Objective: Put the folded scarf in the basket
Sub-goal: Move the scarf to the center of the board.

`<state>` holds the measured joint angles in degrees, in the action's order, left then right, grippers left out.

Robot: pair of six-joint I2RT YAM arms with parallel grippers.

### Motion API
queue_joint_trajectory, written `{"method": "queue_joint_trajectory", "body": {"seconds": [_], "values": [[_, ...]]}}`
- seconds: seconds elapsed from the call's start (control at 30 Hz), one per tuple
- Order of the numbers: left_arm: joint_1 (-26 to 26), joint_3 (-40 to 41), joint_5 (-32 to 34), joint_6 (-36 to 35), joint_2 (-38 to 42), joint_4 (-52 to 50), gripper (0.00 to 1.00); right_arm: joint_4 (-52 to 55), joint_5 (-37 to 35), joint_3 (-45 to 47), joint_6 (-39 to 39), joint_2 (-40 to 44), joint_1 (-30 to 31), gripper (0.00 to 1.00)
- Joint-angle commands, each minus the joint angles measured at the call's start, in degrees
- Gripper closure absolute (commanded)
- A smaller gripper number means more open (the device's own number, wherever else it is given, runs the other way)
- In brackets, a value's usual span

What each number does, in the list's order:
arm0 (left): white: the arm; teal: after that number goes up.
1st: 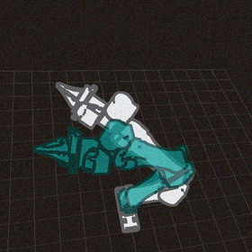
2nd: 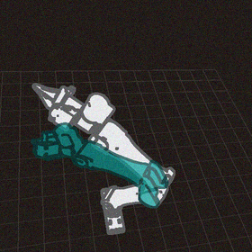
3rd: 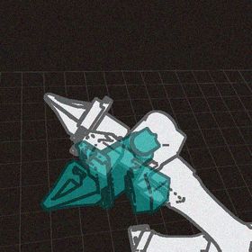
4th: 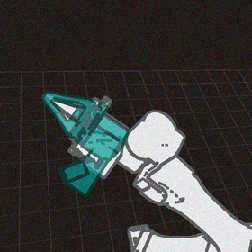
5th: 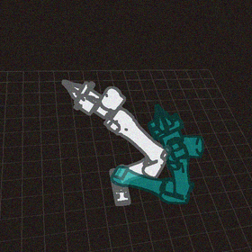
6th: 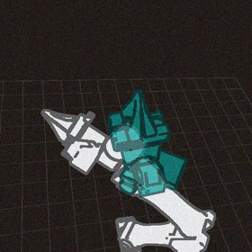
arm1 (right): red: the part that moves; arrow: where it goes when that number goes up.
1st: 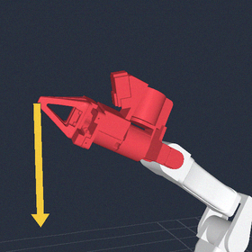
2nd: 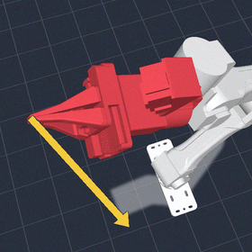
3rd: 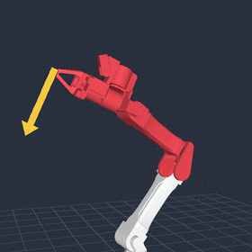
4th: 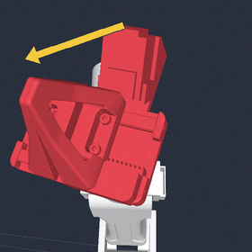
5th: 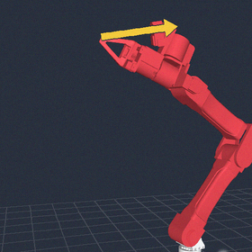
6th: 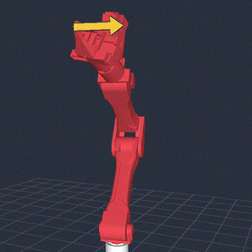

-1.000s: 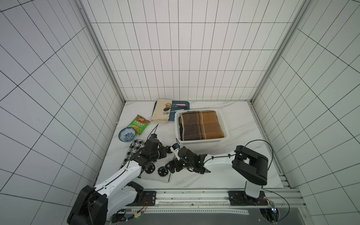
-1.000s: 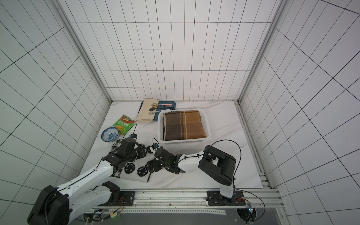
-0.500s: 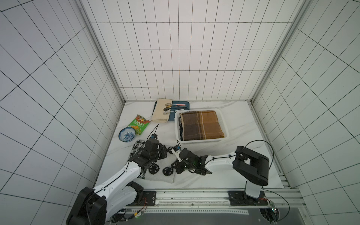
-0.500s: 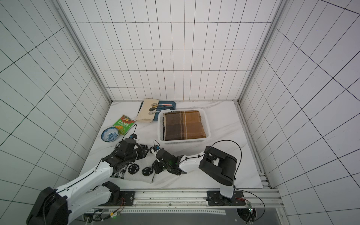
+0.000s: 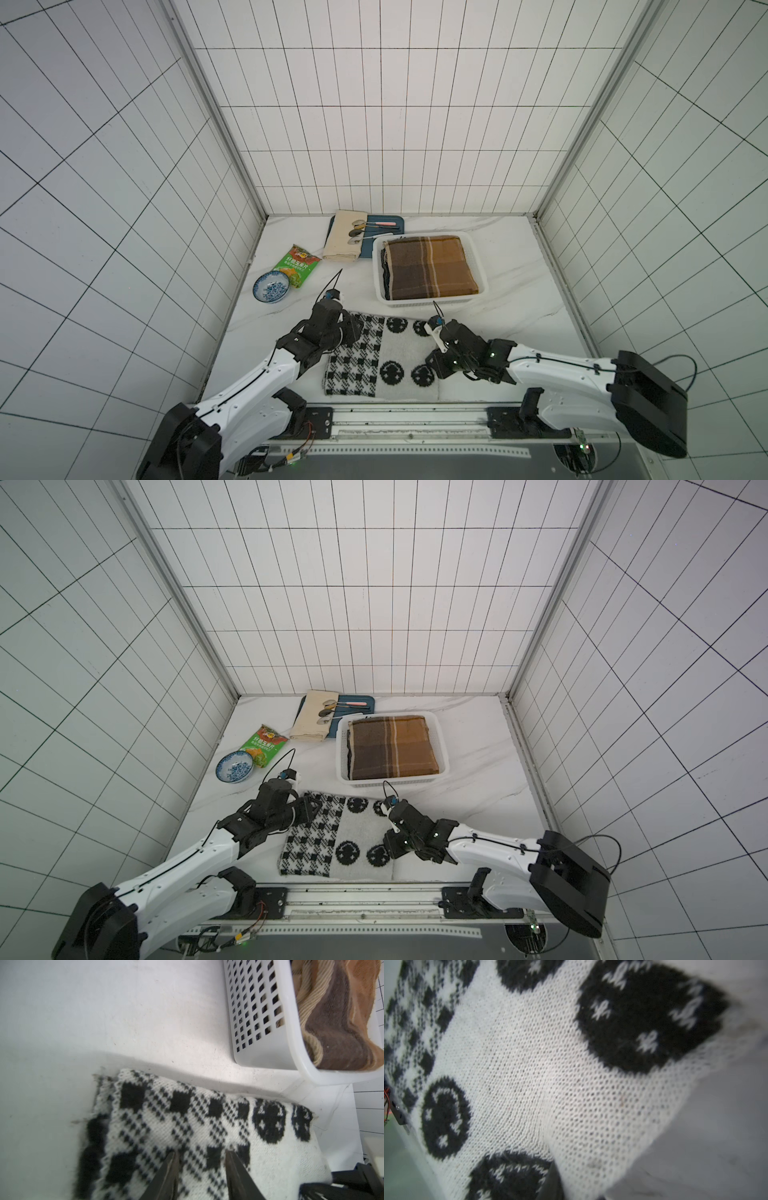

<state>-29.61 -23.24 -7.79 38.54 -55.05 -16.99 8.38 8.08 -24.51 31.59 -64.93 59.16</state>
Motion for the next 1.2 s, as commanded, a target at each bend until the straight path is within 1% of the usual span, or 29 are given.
{"method": "queue_joint_trajectory", "body": {"seconds": [0.0, 0.1, 0.13, 0.17, 0.27, 0.37, 0.43, 0.5, 0.57, 0.63, 0.7, 0.73, 0.77, 0.83, 0.87, 0.9, 0.93, 0.97, 1.03, 1.07, 1.1, 1.13, 1.17], "values": [[-1.1, 1.3, -0.5, 0.8, 0.2, 0.6, 0.56, 6.1, -0.2, 2.8, -0.8, 6.0, -4.3, 0.79], [-1.7, 2.1, -1.0, 1.2, -0.2, 1.0, 0.56, 7.5, -0.4, 3.0, -0.9, 9.0, -5.0, 0.56], [-1.9, 2.2, -0.5, 1.4, 0.0, 0.7, 0.55, 8.0, -1.0, 3.0, -0.8, 9.8, -5.1, 0.46], [-2.4, 2.4, 0.8, 1.4, 0.5, 0.2, 0.54, 8.2, -1.4, 3.1, -0.8, 10.5, -5.3, 0.43], [-3.1, 1.8, 5.2, 1.3, 3.4, -3.3, 0.52, 8.5, -0.5, 3.3, -0.8, 12.5, -6.7, 0.37], [-3.2, 1.5, 7.5, 2.1, 6.2, -5.7, 0.51, 7.6, 0.1, 3.3, -0.7, 13.5, -7.9, 0.28], [-4.2, 2.0, 9.1, 2.9, 7.4, -6.3, 0.5, 5.3, 1.8, 3.7, -0.6, 12.4, -8.9, 0.22], [-4.7, 2.6, 10.1, 3.0, 8.2, -7.1, 0.47, 2.9, 4.8, 3.8, -0.4, 9.7, -10.0, 0.21], [-4.6, 2.5, 8.0, 2.9, 8.5, -7.5, 0.46, 0.2, 6.8, 4.1, 0.2, 7.0, -10.5, 0.21], [-4.7, 0.9, 7.3, 3.2, 8.9, -11.4, 0.46, -2.0, 7.5, 4.6, 1.0, 4.9, -10.5, 0.21], [-5.1, 1.5, 8.8, 3.8, 9.5, -11.8, 0.46, -4.7, 8.9, 5.2, 1.5, 3.0, -10.5, 0.2], [-5.2, 2.5, 10.3, 4.5, 9.4, -11.1, 0.45, -5.4, 9.9, 5.1, 1.6, 2.0, -10.5, 0.2], [-5.1, 3.2, 13.2, 6.6, 8.9, -11.5, 0.45, -6.5, 10.9, 5.2, 1.9, 1.1, -10.5, 0.2], [-5.0, 2.2, 13.8, 7.2, 8.1, -13.4, 0.45, -9.8, 12.5, 5.8, 2.7, -0.9, -10.5, 0.21], [-5.3, 1.4, 14.3, 7.0, 7.7, -14.1, 0.45, -11.0, 13.1, 5.9, 2.7, -2.1, -10.5, 0.23], [-5.4, 1.5, 14.4, 7.1, 7.7, -13.9, 0.45, -11.8, 14.4, 5.6, 2.6, -3.8, -10.5, 0.27], [-5.4, 1.9, 14.4, 7.1, 7.6, -13.4, 0.44, -12.3, 15.4, 5.2, 2.2, -5.1, -10.5, 0.33], [-5.4, 2.0, 14.5, 7.3, 7.7, -13.3, 0.44, -13.1, 16.3, 4.8, 2.1, -6.5, -10.5, 0.41], [-5.4, 2.5, 13.8, 7.9, 7.7, -12.2, 0.43, -12.5, 16.0, 4.4, 1.5, -7.8, -10.5, 0.61], [-5.3, 3.6, 12.7, 8.3, 7.5, -10.1, 0.37, -12.0, 15.2, 4.5, 1.2, -7.5, -10.6, 0.69], [-5.3, 5.4, 11.4, 9.5, 6.9, -6.9, 0.29, -11.7, 14.4, 5.0, 1.2, -6.5, -10.7, 0.72], [-5.2, 7.0, 9.8, 11.1, 6.1, -3.4, 0.25, -11.2, 13.7, 5.4, 1.3, -5.3, -10.9, 0.74], [-5.1, 8.7, 6.9, 11.2, 5.2, 1.0, 0.26, -10.7, 12.5, 6.0, 1.4, -3.5, -11.1, 0.74]]}}
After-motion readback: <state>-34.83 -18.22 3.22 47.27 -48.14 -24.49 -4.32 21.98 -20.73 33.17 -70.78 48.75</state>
